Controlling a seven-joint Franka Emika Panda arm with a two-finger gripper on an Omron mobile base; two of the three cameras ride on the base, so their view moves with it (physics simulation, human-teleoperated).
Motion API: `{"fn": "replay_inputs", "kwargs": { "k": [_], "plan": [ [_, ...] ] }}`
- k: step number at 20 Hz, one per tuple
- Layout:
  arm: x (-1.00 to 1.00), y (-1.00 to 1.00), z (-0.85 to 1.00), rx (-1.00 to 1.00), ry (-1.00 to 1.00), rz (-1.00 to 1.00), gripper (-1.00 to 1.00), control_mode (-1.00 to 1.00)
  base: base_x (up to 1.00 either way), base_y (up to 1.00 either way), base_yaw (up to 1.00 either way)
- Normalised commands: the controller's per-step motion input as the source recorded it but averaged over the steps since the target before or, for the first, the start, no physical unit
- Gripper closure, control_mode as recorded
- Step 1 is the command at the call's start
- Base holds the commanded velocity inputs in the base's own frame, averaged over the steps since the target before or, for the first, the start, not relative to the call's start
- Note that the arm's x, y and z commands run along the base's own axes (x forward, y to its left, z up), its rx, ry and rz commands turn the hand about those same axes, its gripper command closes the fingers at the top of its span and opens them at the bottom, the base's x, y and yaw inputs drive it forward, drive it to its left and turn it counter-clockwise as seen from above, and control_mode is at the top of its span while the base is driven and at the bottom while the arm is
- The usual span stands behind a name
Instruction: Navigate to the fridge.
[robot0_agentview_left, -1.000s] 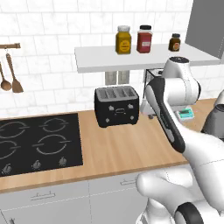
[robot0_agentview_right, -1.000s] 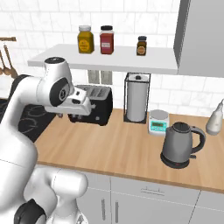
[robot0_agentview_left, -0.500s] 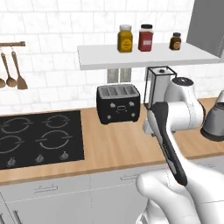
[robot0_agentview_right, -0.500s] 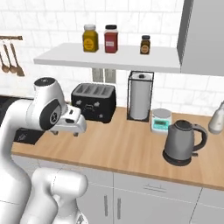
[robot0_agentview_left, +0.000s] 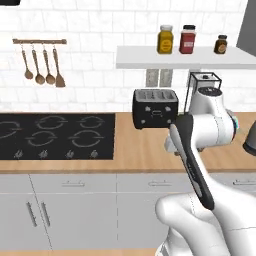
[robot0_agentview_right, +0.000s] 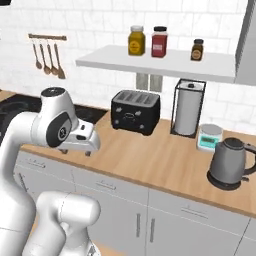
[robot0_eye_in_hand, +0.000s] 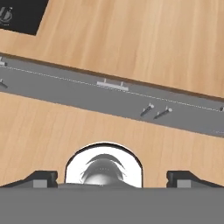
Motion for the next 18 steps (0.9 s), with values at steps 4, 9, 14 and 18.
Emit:
{"fn": "replay_inputs", "kwargs": {
  "k": [4, 9, 14, 18],
  "plan": [
    [0.0, 0.0, 0.0, 0.0, 0.0, 0.0, -1.0, 1.0, -0.12, 0.28, 0.77],
    [0.0, 0.0, 0.0, 0.0, 0.0, 0.0, -1.0, 1.0, 0.04, 0.29, 0.87],
    [0.0, 0.0, 0.0, 0.0, 0.0, 0.0, -1.0, 1.0, 0.28, 0.38, 0.83],
    [0.0, 0.0, 0.0, 0.0, 0.0, 0.0, -1.0, 1.0, 0.74, 0.41, 0.72]
  ]
}}
